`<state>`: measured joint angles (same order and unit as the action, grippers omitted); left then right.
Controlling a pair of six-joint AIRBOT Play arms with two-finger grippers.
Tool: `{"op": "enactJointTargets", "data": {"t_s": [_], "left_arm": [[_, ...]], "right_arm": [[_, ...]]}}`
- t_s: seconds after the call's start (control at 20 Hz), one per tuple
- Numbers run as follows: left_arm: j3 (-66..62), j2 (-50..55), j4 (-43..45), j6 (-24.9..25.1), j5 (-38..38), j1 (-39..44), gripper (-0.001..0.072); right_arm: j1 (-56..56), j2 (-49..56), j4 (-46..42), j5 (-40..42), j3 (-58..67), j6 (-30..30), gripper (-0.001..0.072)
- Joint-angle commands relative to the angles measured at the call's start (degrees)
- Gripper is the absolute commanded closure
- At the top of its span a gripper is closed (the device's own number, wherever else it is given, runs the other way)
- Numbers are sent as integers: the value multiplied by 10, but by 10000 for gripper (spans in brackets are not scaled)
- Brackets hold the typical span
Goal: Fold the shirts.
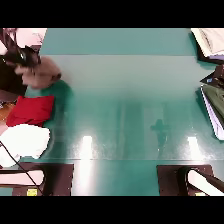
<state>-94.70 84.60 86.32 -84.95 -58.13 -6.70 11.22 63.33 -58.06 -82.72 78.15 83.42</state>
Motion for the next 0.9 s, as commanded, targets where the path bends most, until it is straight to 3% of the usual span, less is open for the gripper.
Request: {"op": "enactJointTargets", "data": {"t_s": [0.0, 0.2, 0.3, 0.5, 0.65, 0.8, 0.85], "left_arm": [[-123, -60, -177, 132, -33, 64, 683], [-197, -113, -395, 239, -81, 182, 683], [-196, -123, -453, 282, -108, 245, 683], [-162, -113, -420, 288, -135, 339, 683], [-115, -90, -357, 282, -135, 351, 682], [-63, -53, -274, 228, -102, 346, 682], [-48, -40, -245, 210, -89, 346, 643]], "right_arm": [[0, -29, 10, 73, 1, 0, 689], [0, -89, 23, 190, 1, 0, 689], [1, -115, 26, 232, 1, 0, 689], [1, -147, 26, 252, 1, 0, 689], [1, -148, 26, 240, 1, 0, 689], [1, -147, 26, 236, 0, 0, 689], [1, -147, 26, 235, 0, 0, 689]]}}
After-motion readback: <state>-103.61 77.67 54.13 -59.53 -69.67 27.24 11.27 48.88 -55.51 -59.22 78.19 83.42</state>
